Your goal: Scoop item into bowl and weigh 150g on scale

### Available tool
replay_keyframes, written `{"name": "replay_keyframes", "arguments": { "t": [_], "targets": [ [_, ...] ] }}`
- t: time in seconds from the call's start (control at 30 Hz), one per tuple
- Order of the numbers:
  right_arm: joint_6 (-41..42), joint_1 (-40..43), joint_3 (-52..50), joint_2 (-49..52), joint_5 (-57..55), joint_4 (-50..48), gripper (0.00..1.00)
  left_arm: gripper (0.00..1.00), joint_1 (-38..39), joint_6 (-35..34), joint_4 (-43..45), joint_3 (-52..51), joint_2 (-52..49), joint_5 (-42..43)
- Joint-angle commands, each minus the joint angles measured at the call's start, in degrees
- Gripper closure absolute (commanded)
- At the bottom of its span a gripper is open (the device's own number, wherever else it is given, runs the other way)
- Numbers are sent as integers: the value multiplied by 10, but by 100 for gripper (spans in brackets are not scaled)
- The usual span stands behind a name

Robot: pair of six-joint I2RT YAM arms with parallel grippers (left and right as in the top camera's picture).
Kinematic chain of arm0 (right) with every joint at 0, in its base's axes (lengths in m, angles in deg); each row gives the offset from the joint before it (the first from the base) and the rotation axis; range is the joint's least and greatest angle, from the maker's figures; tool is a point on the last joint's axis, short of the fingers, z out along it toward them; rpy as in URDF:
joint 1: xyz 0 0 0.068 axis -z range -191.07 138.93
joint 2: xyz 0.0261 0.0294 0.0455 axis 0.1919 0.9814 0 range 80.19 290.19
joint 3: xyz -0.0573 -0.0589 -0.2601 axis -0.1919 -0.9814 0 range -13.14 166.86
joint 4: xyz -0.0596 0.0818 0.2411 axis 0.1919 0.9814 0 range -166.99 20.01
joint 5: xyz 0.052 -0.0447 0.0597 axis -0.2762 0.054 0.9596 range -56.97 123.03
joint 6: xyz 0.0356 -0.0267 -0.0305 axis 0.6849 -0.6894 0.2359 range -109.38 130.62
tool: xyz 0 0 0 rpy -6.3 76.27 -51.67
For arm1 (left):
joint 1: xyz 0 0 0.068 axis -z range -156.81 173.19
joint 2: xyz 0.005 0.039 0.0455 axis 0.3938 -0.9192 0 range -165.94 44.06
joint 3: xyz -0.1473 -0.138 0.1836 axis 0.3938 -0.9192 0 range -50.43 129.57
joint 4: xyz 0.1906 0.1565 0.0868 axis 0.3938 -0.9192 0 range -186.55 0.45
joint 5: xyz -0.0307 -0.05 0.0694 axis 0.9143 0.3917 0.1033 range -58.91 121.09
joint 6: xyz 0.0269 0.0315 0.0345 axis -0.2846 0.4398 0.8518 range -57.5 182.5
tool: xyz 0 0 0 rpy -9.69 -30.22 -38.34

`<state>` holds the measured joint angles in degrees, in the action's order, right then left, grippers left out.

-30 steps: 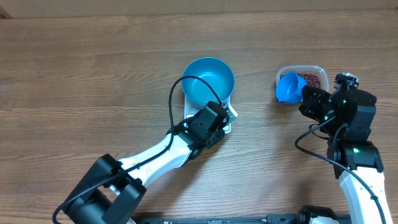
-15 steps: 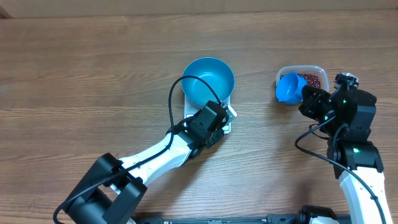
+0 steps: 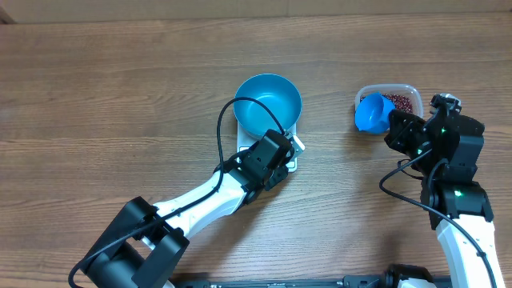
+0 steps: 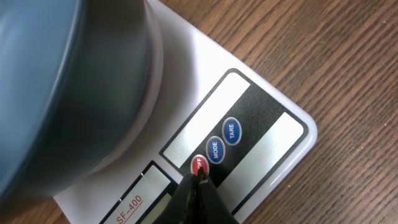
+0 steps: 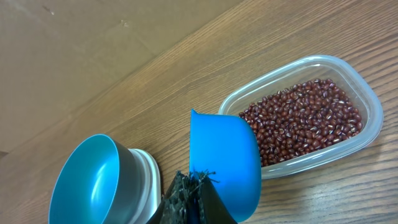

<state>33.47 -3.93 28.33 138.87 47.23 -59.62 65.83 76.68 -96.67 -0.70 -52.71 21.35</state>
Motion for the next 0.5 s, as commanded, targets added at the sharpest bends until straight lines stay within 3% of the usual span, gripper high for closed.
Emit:
{"name": "replay_keyframes", "arguments": {
  "t": [0.0,0.47],
  "targets": [
    [-2,3,17,1,0,-7,96,95,-3,13,6,-5,-5,-8],
    [-2,3,17,1,0,-7,96,96,-3,13,15,-9,-5,-8]
  ]
}}
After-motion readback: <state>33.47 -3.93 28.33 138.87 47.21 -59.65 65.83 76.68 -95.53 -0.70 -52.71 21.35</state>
